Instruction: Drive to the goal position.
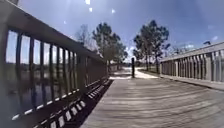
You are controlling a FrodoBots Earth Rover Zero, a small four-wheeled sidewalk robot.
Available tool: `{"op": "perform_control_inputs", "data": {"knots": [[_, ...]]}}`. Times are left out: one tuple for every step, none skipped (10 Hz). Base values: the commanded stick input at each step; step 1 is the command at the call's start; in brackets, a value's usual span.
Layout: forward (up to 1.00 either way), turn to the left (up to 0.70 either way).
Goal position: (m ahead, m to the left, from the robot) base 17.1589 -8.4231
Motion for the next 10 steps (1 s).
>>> {"op": "perform_control_inputs", "data": {"knots": [[0.7, 0.0], [0.7, 0.0], [0.7, 0.0], [0.7, -0.2], [0.7, -0.34], [0.7, -0.29], [0.7, -0.15], [0.7, -0.01], [0.7, 0.0], [0.7, 0.0]]}}
